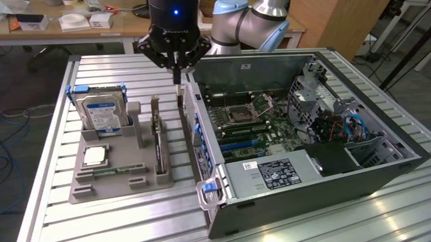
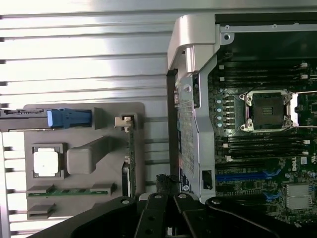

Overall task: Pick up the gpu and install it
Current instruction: 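Reach for the gpu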

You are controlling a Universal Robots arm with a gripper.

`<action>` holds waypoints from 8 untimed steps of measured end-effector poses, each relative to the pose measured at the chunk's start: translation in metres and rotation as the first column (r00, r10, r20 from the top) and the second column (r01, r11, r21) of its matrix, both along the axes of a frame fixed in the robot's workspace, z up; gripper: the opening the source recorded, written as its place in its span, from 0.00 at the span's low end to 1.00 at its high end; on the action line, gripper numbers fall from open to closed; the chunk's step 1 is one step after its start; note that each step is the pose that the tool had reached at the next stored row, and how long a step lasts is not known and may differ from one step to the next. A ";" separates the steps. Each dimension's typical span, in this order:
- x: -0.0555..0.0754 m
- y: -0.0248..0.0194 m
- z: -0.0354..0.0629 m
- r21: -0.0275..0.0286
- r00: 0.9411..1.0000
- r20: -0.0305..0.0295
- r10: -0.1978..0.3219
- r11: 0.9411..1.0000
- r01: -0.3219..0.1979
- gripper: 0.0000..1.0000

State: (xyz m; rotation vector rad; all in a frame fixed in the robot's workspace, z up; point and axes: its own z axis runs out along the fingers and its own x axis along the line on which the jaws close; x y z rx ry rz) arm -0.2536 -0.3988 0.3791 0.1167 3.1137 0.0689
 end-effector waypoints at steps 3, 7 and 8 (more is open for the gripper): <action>-0.002 0.0000 -0.0002 0.000 1.000 0.000 0.000 1.000 0.000 0.11; -0.005 -0.0001 -0.0006 0.000 1.000 0.000 0.000 1.000 0.000 0.11; -0.006 -0.0002 -0.0006 0.000 1.000 0.000 0.000 1.000 0.000 0.11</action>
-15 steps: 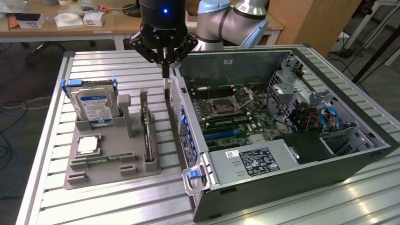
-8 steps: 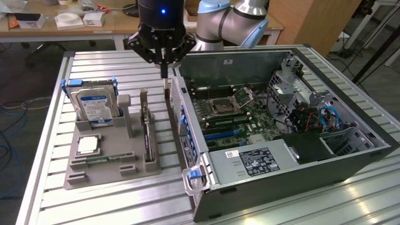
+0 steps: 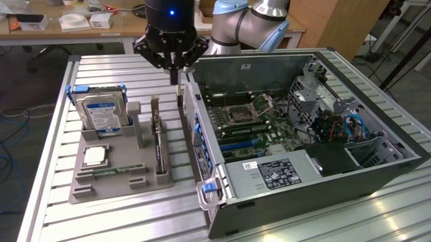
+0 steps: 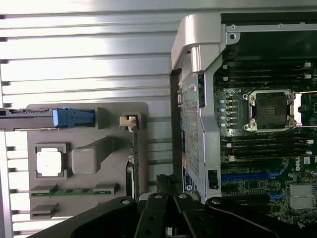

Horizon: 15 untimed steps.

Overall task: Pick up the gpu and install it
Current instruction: 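Reach for the gpu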

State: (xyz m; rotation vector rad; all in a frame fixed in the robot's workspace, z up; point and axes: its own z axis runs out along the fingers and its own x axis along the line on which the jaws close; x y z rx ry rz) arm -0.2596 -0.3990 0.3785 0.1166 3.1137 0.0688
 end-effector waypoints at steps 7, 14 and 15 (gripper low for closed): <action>-0.008 -0.0010 -0.0004 0.000 1.000 0.000 0.000 1.000 0.000 0.11; -0.020 -0.0012 -0.0009 0.000 1.000 0.000 0.000 1.000 0.000 0.11; -0.022 -0.0012 -0.0010 0.000 1.000 0.000 0.000 1.000 0.000 0.11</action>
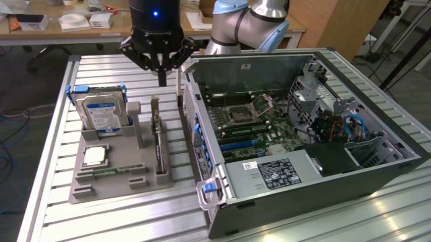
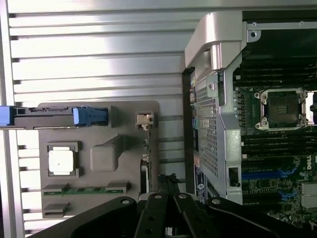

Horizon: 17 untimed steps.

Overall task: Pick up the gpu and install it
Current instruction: 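Reach for the gpu, then pick up the gpu and move the gpu toward the slot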

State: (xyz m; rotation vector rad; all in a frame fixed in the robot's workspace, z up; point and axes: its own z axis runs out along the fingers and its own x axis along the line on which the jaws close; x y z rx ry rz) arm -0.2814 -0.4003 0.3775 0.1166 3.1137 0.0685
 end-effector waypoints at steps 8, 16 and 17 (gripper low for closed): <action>-0.012 -0.0001 -0.0006 0.000 1.000 0.000 0.000 1.000 0.000 0.11; -0.015 -0.0001 -0.0006 0.000 1.000 0.000 0.000 1.000 0.000 0.11; -0.015 -0.0001 -0.0006 0.000 1.000 0.000 0.000 1.000 0.000 0.11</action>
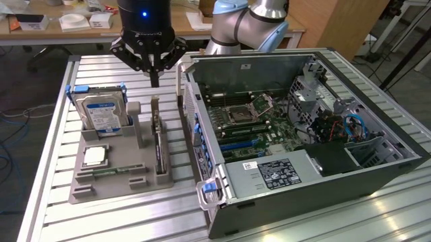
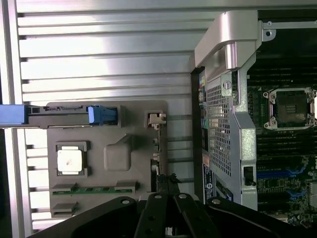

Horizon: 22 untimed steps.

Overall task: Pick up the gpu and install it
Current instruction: 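Pick up the gpu and move the gpu toward the slot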

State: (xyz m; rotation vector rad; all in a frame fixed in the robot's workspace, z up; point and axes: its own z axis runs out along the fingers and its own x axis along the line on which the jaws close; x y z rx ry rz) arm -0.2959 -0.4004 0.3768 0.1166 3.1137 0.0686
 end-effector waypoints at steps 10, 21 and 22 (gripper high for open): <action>0.000 0.0000 0.0000 0.000 1.000 0.000 0.000 1.000 0.000 0.17; 0.000 0.0000 0.0000 0.000 1.000 0.000 0.000 1.000 0.000 0.47; 0.000 0.0000 0.0000 0.000 1.000 0.000 0.000 1.000 0.000 0.47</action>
